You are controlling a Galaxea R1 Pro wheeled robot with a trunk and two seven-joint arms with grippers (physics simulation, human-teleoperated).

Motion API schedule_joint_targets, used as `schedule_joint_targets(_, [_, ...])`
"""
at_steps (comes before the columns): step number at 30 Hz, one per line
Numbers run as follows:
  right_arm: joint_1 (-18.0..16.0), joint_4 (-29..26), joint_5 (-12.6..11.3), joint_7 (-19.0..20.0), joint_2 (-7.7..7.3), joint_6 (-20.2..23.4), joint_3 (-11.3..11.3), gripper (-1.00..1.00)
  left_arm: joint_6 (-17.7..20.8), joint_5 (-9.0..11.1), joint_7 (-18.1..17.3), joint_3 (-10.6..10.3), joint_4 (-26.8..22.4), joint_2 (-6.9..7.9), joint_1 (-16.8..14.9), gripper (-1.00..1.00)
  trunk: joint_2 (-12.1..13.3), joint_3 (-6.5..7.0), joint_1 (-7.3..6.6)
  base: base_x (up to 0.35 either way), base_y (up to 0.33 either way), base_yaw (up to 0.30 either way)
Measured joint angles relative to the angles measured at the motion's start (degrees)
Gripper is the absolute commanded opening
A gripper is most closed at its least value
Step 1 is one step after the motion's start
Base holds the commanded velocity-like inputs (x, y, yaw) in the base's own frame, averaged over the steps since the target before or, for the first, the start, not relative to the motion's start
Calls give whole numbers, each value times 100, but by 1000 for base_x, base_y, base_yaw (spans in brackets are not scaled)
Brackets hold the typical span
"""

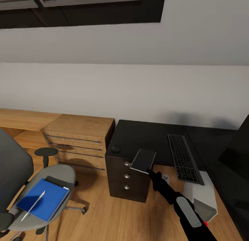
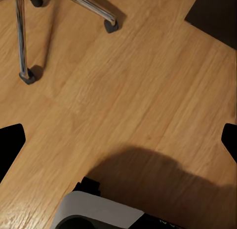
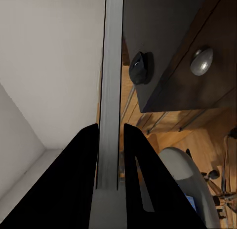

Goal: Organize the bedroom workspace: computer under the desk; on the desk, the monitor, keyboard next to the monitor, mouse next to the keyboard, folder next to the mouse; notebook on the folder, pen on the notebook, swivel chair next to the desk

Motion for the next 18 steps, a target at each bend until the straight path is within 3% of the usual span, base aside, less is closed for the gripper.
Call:
schedule_joint_targets(10, [0,97,-38,-1,50,-208,9,-100,-13,0,6,-110,0,5,0,100,0,0,0,140,0,0])
schedule_joint_targets(18, [0,109,-199,-1,58,-218,8,-100,-6,0,-1,-127,0,6,0,100,0,0,2,132,0,0])
